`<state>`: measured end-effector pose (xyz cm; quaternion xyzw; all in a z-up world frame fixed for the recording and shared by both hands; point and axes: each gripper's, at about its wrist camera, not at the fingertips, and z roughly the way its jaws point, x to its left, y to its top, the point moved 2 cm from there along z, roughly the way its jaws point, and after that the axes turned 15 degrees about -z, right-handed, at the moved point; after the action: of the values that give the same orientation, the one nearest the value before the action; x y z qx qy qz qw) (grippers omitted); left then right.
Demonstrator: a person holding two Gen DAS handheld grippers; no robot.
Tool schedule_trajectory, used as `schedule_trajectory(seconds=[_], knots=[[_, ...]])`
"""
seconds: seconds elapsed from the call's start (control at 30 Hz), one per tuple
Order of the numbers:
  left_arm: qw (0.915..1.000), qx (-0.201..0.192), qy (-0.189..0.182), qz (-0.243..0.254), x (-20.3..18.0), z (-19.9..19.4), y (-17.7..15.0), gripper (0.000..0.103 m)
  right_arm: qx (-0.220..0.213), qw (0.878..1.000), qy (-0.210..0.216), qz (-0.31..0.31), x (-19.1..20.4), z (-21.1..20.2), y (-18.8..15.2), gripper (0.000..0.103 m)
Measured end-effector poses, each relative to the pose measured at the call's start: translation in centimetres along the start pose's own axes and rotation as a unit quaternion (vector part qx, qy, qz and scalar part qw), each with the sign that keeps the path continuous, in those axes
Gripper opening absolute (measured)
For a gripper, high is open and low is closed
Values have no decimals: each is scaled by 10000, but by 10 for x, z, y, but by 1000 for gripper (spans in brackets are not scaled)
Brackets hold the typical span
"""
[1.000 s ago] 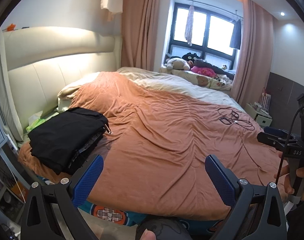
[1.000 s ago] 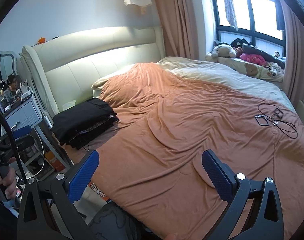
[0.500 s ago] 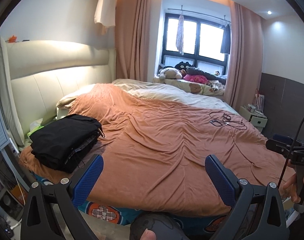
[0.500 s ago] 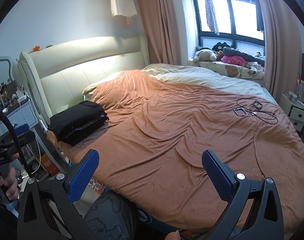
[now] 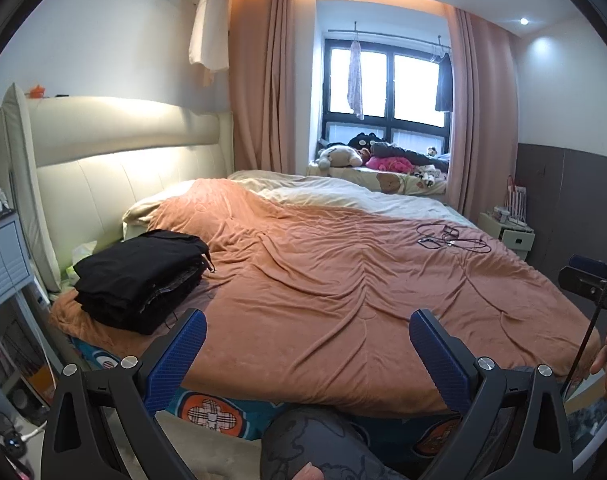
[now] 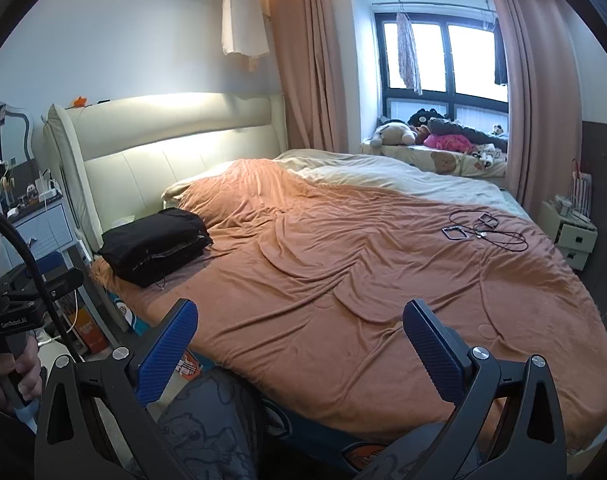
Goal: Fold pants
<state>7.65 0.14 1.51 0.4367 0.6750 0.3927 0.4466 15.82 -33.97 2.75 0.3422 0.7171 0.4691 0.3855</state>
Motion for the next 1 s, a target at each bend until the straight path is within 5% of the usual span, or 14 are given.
schedule_trajectory(seconds=[0.37,1.0], knots=[[10000,-54,67,8,-3,-15,-18,102,50,9999,-109,85,8,-9,-26,103],[9999,15,39,-97,1,-23,-20,102,59,9997,-219,38,11,-15,-24,103]])
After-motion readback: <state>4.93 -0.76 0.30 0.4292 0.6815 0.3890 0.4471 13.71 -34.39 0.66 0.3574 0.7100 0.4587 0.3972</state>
